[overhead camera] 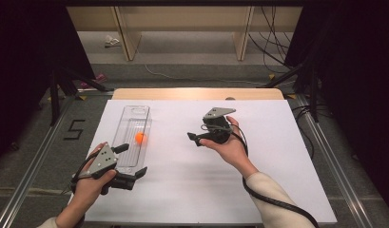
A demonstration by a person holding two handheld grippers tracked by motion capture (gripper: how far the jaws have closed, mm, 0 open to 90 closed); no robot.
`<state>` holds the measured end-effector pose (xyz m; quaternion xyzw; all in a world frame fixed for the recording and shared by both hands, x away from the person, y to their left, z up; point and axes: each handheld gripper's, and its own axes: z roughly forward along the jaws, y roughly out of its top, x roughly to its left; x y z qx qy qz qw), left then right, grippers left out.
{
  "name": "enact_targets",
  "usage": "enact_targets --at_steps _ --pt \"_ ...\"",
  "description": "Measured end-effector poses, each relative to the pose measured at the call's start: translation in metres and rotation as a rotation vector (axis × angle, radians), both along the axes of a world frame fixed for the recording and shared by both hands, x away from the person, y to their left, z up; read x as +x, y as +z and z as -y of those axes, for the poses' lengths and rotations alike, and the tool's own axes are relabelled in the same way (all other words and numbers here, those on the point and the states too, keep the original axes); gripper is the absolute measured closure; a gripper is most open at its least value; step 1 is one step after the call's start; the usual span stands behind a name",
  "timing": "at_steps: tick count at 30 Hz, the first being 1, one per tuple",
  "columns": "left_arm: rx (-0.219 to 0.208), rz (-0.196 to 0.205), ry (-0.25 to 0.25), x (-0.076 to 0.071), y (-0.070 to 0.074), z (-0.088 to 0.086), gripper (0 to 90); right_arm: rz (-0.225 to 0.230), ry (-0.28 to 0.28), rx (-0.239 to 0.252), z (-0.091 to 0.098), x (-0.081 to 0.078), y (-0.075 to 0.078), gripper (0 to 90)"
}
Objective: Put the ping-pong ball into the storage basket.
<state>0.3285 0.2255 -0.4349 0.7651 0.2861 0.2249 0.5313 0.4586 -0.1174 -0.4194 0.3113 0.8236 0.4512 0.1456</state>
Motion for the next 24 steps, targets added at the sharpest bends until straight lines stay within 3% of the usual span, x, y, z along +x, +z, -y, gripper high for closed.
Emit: enact_targets --at_steps 24 --pt "-0.001 -0.002 0.002 -0.001 0.0 -0.001 0.0 0.012 -0.063 0.013 0.046 -0.021 0.003 16.2"
